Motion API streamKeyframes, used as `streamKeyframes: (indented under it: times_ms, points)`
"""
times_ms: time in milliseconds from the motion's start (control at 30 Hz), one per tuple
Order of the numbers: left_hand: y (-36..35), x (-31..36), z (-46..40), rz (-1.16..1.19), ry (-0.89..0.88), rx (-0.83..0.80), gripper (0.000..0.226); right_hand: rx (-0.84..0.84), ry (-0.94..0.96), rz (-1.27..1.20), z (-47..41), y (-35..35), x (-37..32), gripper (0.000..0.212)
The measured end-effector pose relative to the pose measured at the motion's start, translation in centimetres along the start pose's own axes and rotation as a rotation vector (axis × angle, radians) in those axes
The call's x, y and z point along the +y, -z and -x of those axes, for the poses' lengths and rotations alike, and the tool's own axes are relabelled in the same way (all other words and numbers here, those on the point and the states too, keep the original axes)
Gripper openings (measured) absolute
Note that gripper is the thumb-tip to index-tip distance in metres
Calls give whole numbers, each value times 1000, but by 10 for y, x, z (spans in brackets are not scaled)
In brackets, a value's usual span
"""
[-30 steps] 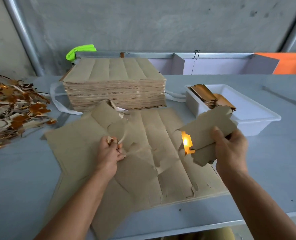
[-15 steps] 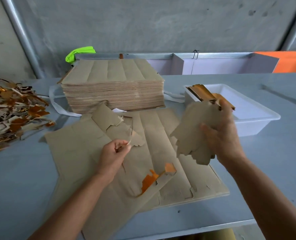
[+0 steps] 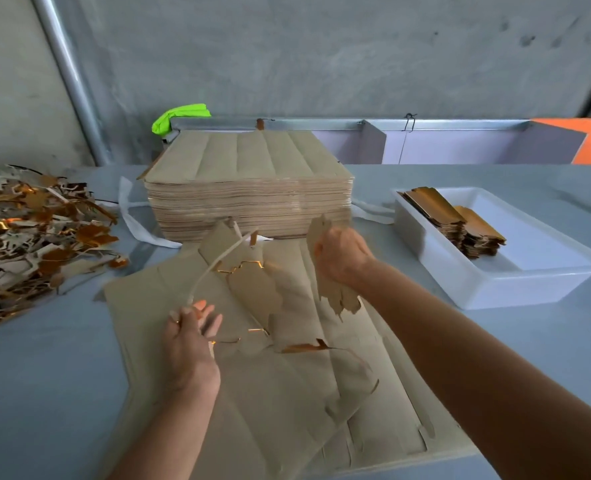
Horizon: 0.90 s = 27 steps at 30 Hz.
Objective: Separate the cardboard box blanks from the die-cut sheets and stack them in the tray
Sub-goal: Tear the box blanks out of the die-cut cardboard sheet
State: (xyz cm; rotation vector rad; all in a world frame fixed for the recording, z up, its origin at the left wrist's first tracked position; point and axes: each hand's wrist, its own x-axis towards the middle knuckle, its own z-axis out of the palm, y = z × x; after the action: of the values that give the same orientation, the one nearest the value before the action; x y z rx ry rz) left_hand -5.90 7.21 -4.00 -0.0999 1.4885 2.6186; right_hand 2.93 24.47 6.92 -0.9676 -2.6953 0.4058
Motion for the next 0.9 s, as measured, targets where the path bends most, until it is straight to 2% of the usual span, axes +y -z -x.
streamKeyframes:
  times_ms: [67, 167, 233, 333, 433, 500, 533, 567, 667, 700, 767, 833, 900]
  points:
    - [-2, -1, 2, -13, -14, 3, 28, -88, 65, -5, -13, -12, -18, 15]
    - [-2, -3, 3, -44, -19, -3, 27, -259, 139, -114, -22, -29, -45, 41]
    - [-2, -3, 4, -86, -25, -2, 27, -315, 136, -95, -22, -37, -55, 36]
    - [-7, -1, 9, -163, -50, -24, 28, -293, 78, -7, -18, -40, -57, 12]
    - [-11, 7, 8, -262, -63, -14, 28, -249, -60, -203, -12, -32, -46, 20]
    - [-12, 12, 3, -494, -163, -17, 19, -286, -221, -461, 2, -21, -38, 10]
    - [-14, 16, 2, -668, -229, -48, 20, -312, -279, -548, 11, -16, -34, 9]
    - [-16, 17, 1, -804, -317, -101, 31, -327, -303, -584, 21, -13, -30, 10]
    - [-31, 16, 13, -948, -626, -400, 44, -344, -269, -637, 49, -12, -23, 15]
    - [-35, 12, 16, -1046, -666, -495, 43, -349, -253, -668, 57, -13, -21, 17]
    - [-36, -2, 15, -1254, -594, -617, 35, -354, -272, -709, 68, -17, -15, 18]
    - [-28, -13, 12, -1490, -572, -635, 33, -315, -329, -698, 74, -20, -3, 17]
    - [-23, -17, 10, -1511, -589, -598, 32, -236, -372, -681, 76, -24, 13, 17]
